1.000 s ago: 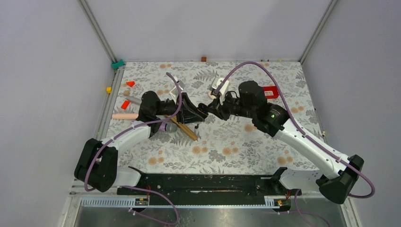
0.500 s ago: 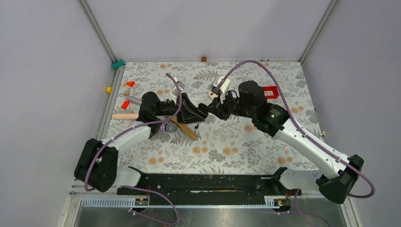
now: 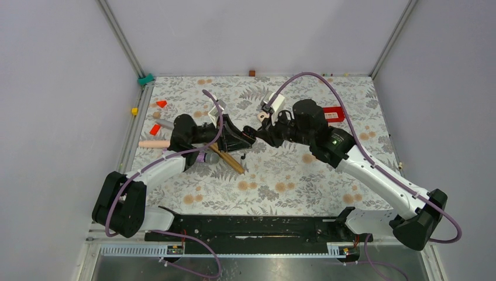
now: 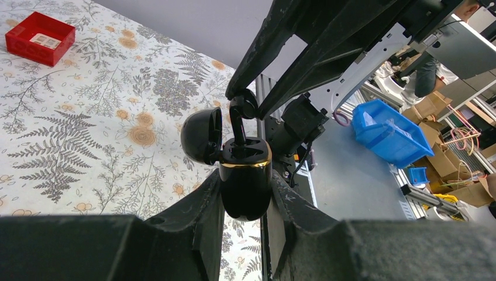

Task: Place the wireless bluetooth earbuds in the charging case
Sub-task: Place the earbud in the charging case.

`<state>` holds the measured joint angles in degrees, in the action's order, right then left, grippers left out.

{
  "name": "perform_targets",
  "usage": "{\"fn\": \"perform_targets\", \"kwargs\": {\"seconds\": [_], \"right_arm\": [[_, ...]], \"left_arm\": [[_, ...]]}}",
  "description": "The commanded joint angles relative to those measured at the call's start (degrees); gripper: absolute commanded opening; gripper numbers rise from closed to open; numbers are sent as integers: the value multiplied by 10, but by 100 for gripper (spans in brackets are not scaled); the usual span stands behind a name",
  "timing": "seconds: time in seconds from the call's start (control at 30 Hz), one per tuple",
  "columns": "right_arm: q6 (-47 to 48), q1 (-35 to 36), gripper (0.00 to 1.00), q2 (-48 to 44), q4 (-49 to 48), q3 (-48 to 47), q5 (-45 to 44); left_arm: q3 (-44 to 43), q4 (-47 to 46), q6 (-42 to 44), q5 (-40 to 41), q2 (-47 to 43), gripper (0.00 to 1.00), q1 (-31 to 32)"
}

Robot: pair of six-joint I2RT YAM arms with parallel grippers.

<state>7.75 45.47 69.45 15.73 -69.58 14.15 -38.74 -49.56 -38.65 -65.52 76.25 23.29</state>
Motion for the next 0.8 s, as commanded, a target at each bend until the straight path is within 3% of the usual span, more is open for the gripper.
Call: {"fn": "perform_targets", "kwargs": {"seconds": [0.0,0.77], "right_arm": [[-21,6,15,11,-10,-19,25],[-4,6,23,13,5,-25,41]], "left_arm": [[-2,-45,3,28,-10,0,-4],[4,-86,1,-25,-15,0,3]]}}
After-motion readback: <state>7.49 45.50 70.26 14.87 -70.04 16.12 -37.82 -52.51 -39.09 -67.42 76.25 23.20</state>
